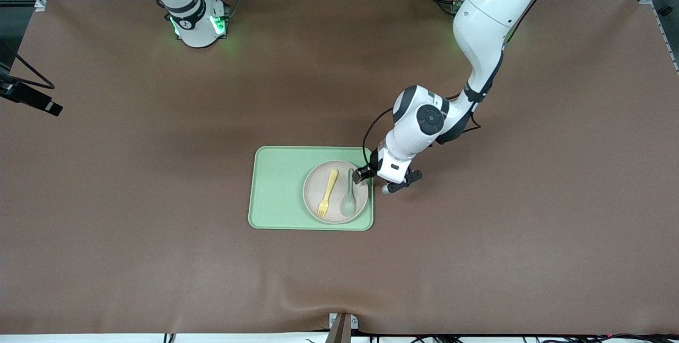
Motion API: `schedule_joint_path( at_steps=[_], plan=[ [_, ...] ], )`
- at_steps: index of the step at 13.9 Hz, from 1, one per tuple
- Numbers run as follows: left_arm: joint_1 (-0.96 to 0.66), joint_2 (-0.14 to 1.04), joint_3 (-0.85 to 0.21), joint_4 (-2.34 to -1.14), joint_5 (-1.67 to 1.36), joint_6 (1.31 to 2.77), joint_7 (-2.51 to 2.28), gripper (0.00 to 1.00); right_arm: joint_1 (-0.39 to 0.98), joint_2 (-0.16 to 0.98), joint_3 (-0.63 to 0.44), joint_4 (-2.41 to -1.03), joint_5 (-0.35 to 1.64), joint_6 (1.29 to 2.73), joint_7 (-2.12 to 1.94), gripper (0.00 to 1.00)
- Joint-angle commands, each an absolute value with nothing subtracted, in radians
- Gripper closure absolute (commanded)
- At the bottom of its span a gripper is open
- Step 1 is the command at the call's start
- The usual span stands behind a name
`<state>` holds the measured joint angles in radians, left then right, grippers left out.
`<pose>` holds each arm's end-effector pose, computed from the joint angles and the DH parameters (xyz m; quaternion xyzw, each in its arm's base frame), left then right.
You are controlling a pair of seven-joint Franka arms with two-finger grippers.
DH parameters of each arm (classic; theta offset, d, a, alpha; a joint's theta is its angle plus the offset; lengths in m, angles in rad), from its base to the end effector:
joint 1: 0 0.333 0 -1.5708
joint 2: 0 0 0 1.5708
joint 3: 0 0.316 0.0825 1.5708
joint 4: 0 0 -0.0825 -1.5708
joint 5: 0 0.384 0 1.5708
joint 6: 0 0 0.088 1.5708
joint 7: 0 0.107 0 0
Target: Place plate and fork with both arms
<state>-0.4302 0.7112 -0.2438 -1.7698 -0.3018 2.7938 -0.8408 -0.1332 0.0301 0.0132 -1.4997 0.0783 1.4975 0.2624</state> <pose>0.5559 -0.4030 0.1996 0.9444 0.2507 0.0120 0.2124 0.5538 -0.0580 0.6351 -0.9813 0.1877 0.0189 0.0380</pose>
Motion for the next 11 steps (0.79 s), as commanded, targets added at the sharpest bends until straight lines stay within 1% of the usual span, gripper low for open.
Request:
schedule_joint_path(
  at_steps=[1, 6, 9, 11],
  plan=[
    [-0.426, 0.669, -0.236, -1.770, -0.291, 2.772, -0.851, 0.00, -0.158, 0.021, 0.028, -1.505, 0.098, 1.493, 0.249, 0.00],
    [-0.430, 0.572, -0.169, -1.703, -0.290, 2.536, -0.880, 0.00, -0.144, 0.025, 0.032, -1.497, 0.100, 1.502, 0.250, 0.00],
    [-0.428, 0.513, -0.123, -1.649, -0.281, 2.381, -0.879, 0.00, -0.121, 0.092, 0.032, -1.482, 0.097, 1.505, 0.247, 0.00],
    [-0.425, 0.483, -0.109, -1.596, -0.189, 2.259, -0.879, 0.00, -0.088, 0.095, 0.034, -1.480, 0.097, 1.515, 0.247, 0.00]
  ],
)
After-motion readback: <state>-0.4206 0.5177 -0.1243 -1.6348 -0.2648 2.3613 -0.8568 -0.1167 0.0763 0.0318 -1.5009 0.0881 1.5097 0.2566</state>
